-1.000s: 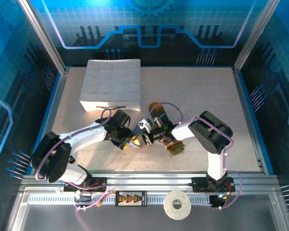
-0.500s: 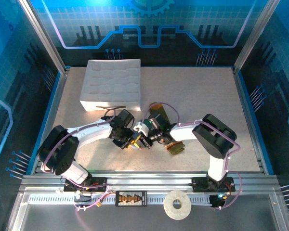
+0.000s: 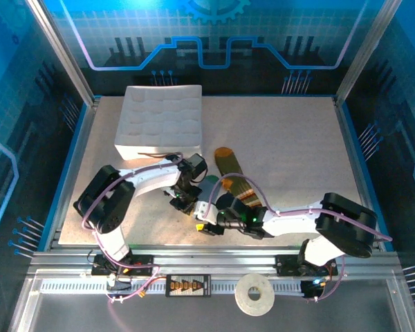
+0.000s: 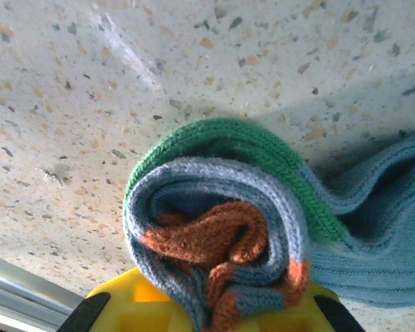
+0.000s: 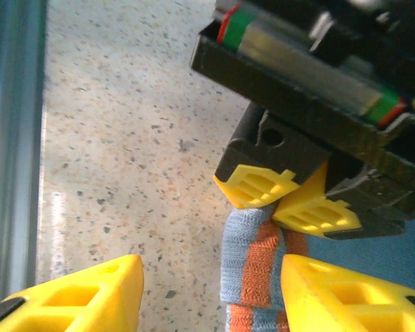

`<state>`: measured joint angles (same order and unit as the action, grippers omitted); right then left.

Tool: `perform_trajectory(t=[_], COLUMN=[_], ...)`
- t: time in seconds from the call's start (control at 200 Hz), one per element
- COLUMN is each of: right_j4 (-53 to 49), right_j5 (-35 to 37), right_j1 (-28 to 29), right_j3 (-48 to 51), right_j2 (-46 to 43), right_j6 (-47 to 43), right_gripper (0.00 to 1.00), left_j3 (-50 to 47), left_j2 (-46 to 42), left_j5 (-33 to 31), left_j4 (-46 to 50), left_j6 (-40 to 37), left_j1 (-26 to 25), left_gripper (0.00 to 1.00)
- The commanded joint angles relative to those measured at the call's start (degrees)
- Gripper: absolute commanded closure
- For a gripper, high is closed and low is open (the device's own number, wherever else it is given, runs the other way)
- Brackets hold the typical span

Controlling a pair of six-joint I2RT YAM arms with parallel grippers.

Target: Roll the socks

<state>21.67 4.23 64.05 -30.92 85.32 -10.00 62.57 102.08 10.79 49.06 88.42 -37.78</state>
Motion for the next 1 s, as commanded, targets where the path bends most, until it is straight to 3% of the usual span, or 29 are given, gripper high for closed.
perform_trajectory(t=[0.0,0.295,0.605,0.81,0.996], right_j4=[1.66,0.31,-0.98,-5.29,-9.32], right_j5=[11.43,13.35,13.93,16.47,16.68], right_j1=[0.98,1.85,3.34,2.94,2.0], right_j3=[-0.75,-4.36,-5.93,-9.18,-8.94], right_j2=[3.17,7.83,9.75,14.34,15.76], right_j6=[-1.57,-2.49,-2.22,-0.36,1.91], right_gripper=[0.46,0.55,0.55,0.67,0.86], left_j3=[-2.67,0.54,0.36,0.54,0.45], left_j2=[7.13,10.06,10.07,9.25,5.97], left_j5=[-0.09,0.72,1.06,1.36,2.0], left_j4=[4.36,3.96,2.8,2.53,2.52], left_j6=[0.03,-2.36,-3.67,-4.49,-4.56], left_j1=[-1.39,-0.9,0.84,1.66,2.31], left_gripper=[1.0,1.0,1.0,1.0,1.0])
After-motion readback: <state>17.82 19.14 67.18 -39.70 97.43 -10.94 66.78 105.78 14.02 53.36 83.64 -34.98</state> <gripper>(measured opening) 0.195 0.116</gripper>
